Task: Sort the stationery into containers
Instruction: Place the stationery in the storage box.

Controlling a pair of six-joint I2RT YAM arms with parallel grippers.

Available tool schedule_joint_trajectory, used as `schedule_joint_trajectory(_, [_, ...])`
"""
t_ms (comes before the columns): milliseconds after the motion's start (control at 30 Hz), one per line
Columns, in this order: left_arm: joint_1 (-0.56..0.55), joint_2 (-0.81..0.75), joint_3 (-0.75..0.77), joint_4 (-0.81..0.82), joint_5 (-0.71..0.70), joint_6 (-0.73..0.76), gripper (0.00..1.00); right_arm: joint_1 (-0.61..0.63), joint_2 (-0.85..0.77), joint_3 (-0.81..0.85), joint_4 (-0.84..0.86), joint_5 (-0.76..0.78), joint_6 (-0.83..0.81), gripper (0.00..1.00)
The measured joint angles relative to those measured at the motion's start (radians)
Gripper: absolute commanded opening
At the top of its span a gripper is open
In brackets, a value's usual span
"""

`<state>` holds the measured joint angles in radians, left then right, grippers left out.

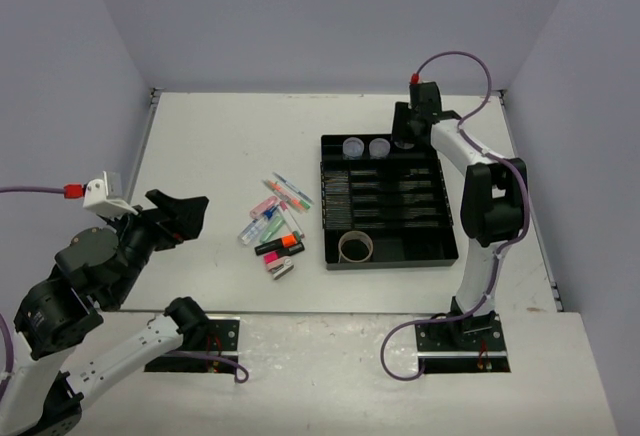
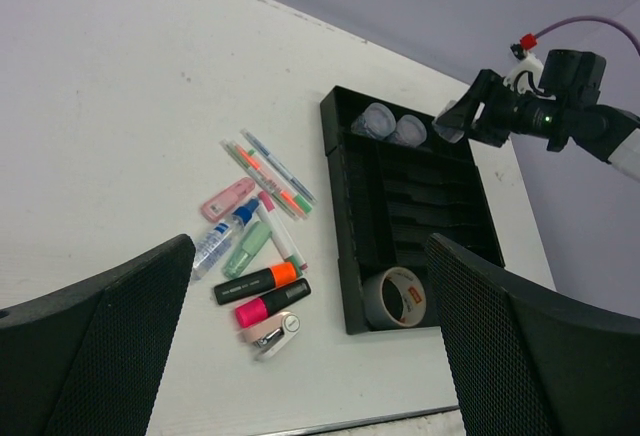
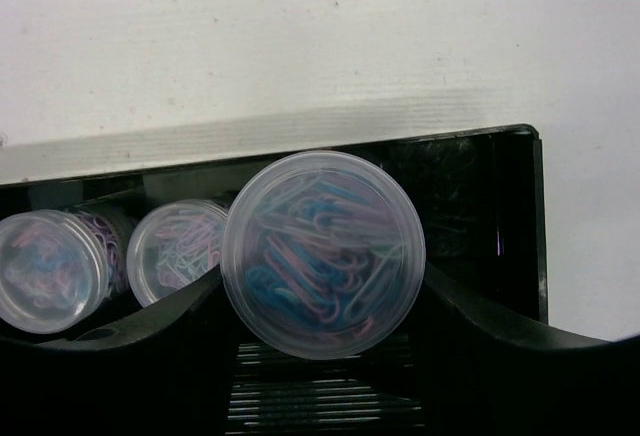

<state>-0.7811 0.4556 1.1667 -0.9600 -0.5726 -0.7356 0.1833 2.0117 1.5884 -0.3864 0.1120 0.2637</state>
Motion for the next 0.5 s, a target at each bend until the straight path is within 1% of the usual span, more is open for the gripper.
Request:
schedule_joint_trajectory(167, [0.0, -0.01, 0.0, 0.0, -0.012, 0.008, 1.0, -0.007, 0.021, 0.025, -0.035, -0.002, 0.005, 0.29])
schedule_joint_trajectory(267, [0.0, -0.012, 0.0, 0.0, -0.019, 0.016, 1.0, -0.008, 0.026, 0.028, -0.046, -0.002, 0.005, 0.37])
schedule_joint_trajectory(300, [0.0, -0.012, 0.0, 0.0, -0.021, 0.018, 1.0, -0.008, 0.026, 0.028, -0.05, -0.003, 0.005, 0.43])
schedule_joint_trajectory(333, [0.0, -0.012, 0.0, 0.0, -0.024, 0.019, 1.0, -0.008, 0.026, 0.028, -0.052, -0.003, 0.005, 0.45])
schedule_joint_trajectory(433, [0.0, -0.013, 0.0, -0.001, -0.032, 0.023, 1.0, -0.007, 0.026, 0.028, -0.056, -0.008, 0.005, 0.48])
schedule_joint_trajectory(500, [0.0, -0.014, 0.0, 0.0, -0.035, 0.024, 1.0, -0.007, 0.026, 0.028, -0.056, -0.01, 0.005, 0.52])
